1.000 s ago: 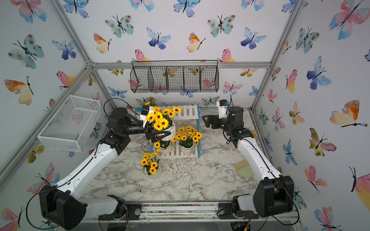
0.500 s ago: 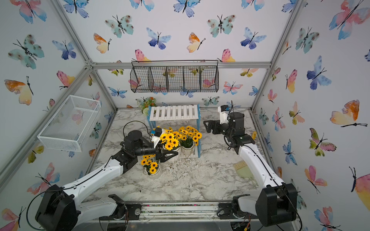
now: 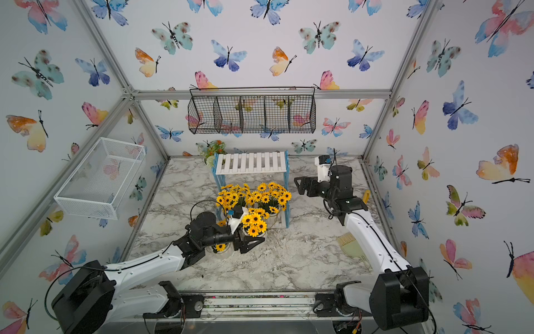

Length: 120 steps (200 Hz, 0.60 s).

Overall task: Take the sunflower pots off the shelves
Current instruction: Place the sunflower pot at the center of the board.

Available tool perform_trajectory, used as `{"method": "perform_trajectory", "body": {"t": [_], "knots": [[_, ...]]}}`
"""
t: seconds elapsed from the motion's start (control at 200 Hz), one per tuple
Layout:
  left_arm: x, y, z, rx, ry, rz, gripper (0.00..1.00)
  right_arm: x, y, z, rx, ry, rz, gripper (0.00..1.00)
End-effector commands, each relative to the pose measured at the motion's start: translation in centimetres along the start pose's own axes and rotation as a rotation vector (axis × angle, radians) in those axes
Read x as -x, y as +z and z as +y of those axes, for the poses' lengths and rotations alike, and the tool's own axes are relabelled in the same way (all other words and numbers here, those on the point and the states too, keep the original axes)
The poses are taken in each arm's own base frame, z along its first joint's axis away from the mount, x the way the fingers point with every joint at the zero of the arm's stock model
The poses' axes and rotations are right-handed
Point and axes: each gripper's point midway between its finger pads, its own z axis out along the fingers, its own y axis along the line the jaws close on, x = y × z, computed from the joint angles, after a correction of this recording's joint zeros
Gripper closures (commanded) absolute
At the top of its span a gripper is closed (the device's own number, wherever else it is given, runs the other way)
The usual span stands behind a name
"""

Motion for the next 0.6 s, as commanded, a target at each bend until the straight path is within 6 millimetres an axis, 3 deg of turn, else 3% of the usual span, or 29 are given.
{"method": "perform_trajectory", "body": {"t": [0.0, 0.596], "knots": [[4.1, -0.1, 0.3, 0.053, 0.05, -0.193, 1.0, 0.1, -0.7, -0.2, -0.015, 0.004, -0.019, 0.06], [0.5, 4.2, -2.1, -0.012, 0.006, -0.159, 1.0, -0.1, -1.0, -0.1, -0.018, 0.001, -0.022, 0.06]]}}
